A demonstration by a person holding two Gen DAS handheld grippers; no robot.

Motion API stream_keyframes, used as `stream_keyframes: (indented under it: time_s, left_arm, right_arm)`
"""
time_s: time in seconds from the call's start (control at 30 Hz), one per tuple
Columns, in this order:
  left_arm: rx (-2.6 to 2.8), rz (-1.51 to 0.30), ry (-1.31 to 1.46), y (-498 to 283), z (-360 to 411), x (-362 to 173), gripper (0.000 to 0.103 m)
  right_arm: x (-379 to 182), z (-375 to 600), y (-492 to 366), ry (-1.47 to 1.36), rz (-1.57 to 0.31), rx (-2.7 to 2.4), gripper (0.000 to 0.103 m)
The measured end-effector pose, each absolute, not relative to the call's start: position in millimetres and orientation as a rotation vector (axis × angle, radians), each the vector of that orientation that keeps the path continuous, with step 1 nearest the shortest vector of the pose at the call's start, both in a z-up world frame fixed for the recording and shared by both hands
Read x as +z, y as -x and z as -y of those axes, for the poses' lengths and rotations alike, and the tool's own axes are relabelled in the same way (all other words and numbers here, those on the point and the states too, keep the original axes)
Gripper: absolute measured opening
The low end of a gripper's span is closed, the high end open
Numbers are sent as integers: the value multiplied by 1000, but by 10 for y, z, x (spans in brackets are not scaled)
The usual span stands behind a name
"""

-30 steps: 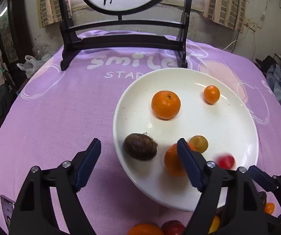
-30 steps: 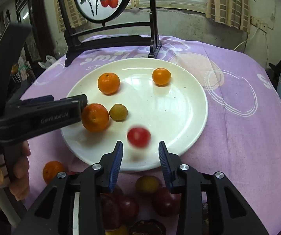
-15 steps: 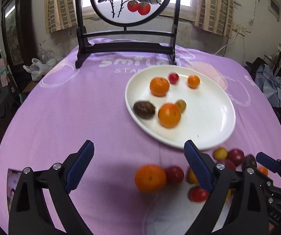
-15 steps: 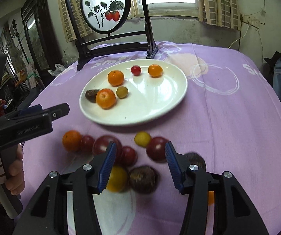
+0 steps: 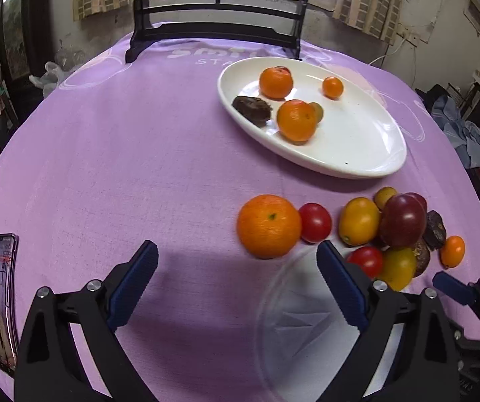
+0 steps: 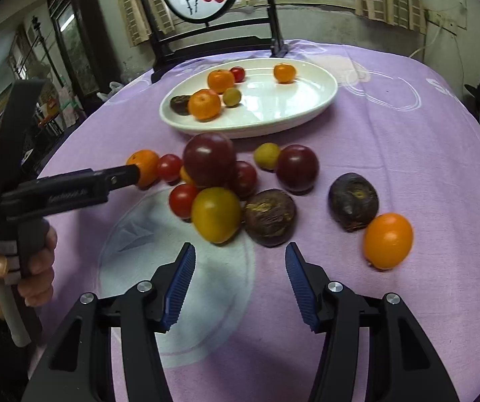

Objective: Organize fruits
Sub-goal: 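Grasp a yellow tomato with the right tool while the left tool grasps a mandarin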

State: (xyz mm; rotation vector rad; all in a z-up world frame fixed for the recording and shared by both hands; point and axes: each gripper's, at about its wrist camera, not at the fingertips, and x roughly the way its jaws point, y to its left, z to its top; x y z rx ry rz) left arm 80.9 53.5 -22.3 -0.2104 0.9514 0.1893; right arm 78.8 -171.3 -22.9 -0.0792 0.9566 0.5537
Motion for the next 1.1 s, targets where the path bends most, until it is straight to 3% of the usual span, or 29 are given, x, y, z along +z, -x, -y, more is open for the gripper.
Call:
stream_keyframes:
  time_s: [0.77, 0.83, 0.9, 0.93, 1.1]
  left_arm:
    - [177, -989, 236, -811, -592, -247, 93]
    - [180, -987, 241, -809, -599, -246, 93]
    - [181, -987, 249, -809, -617, -248, 93]
    - [181, -987, 252, -810, -624, -248, 93]
    - [180, -986, 256, -813, -651, -239, 93]
  right_arm:
    - [-392, 1283, -778, 225, -996, 564, 57]
    - [-393, 1253, -825, 227, -992, 546, 55]
    - [-391, 1224, -893, 233, -981, 520, 39]
    - [-397, 1216, -934, 240, -977, 507, 37]
    - [-398, 1170, -1047, 252, -964, 498, 37]
